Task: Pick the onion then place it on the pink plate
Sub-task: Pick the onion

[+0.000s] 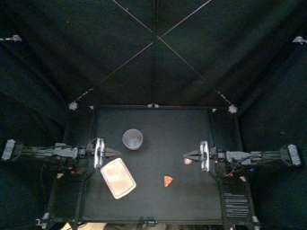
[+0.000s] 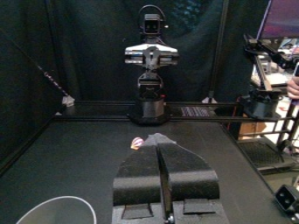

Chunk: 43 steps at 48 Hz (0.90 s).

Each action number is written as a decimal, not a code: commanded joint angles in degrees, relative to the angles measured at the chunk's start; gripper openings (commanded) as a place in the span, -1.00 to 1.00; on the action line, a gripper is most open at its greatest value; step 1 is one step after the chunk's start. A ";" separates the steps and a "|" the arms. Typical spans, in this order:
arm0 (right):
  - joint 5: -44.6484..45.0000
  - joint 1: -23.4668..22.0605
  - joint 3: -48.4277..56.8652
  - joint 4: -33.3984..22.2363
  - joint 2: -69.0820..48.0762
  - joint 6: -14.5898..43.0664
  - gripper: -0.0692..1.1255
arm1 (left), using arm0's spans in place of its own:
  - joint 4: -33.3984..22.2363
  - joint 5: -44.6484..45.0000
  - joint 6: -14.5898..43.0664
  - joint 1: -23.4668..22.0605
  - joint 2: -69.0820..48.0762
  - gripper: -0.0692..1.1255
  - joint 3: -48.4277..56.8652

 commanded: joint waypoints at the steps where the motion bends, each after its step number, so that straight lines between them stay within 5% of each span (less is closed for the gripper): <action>1: 0.18 -0.79 -0.53 0.35 1.32 0.18 -0.62 | -0.09 1.85 -0.09 1.76 0.35 -0.68 -0.53; 9: 2.90 -3.87 -1.23 2.64 3.78 0.53 -0.28 | -0.97 2.72 0.00 2.90 0.35 -0.67 -0.53; 21: 4.04 -8.26 -1.85 12.48 7.29 2.20 0.93 | -1.05 2.72 0.09 3.25 0.26 -0.67 -0.53; 32: 10.37 -9.67 0.18 11.07 9.40 2.20 0.78 | -1.14 2.72 0.09 3.34 0.26 -0.67 -0.09; 43: 29.36 -12.30 3.16 12.04 13.80 2.72 0.78 | -1.05 2.72 0.18 3.60 0.26 -0.67 0.26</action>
